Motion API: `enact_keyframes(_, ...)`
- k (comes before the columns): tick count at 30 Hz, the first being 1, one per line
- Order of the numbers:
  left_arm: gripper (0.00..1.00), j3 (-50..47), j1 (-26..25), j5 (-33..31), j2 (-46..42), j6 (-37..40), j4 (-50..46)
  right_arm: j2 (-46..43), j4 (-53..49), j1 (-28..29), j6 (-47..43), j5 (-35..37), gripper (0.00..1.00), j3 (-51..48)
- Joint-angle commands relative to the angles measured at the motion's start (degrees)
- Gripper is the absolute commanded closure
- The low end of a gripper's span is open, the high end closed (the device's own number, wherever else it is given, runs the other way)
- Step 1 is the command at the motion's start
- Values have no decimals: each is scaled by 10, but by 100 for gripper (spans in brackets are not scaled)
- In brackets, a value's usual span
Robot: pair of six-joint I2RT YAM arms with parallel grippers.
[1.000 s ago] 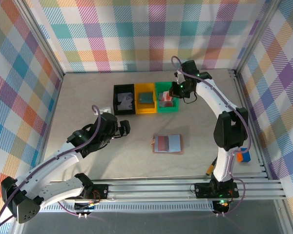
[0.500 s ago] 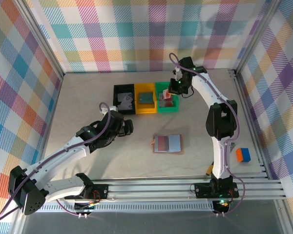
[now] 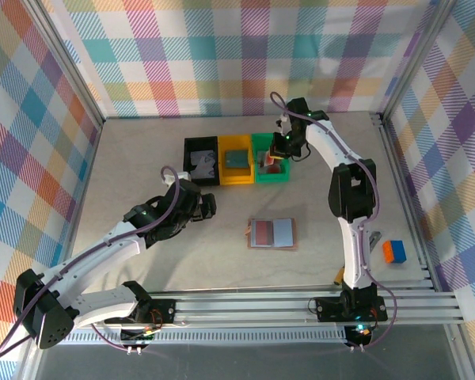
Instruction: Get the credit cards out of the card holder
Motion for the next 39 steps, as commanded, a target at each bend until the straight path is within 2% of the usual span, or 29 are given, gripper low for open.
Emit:
enact_keyframes(1,0,3,6,-15,10,8,12,19,9,6,-13,-25,100,32)
enact_keyframes(23,0,-20,6,-15,15,-9,18,82,-25,13,-26,-14,100,97)
enact_keyframes(39,0,-20,6,-5,22,-14,15,61,-31,13,-29,2,76,106)
